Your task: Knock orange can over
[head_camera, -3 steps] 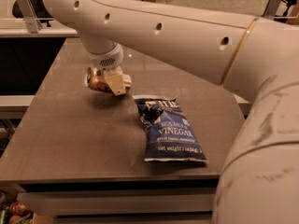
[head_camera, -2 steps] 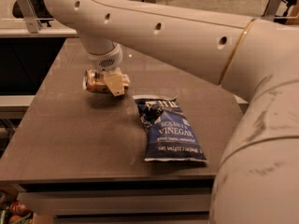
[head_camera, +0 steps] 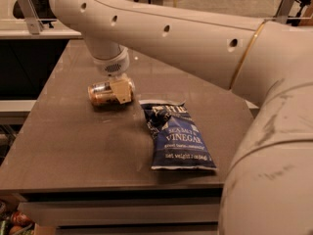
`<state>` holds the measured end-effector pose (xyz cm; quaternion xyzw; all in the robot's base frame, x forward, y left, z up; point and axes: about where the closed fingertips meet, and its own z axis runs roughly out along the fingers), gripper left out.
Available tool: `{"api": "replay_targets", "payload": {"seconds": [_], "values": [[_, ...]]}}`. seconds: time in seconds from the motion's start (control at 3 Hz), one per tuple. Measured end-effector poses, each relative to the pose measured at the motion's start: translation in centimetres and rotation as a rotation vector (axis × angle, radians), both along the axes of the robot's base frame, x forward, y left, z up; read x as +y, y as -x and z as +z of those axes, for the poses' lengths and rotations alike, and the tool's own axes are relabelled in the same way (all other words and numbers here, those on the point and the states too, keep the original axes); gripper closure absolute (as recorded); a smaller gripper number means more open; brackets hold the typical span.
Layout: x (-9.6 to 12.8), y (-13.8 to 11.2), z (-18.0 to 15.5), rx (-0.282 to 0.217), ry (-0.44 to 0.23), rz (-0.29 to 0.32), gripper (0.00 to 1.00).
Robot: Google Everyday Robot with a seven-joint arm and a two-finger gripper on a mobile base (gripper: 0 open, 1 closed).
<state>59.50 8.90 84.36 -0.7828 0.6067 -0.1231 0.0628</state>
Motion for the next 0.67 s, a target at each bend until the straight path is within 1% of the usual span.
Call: {"api": "replay_targets", "payload": {"seconds": [0.33,0.67], "values": [[-0.21,0.35,-0.73,0.022,-0.021,0.003,1.0],[-0.21,0.36,-0.67,0.022,-0.021,0.003,1.0]]}}
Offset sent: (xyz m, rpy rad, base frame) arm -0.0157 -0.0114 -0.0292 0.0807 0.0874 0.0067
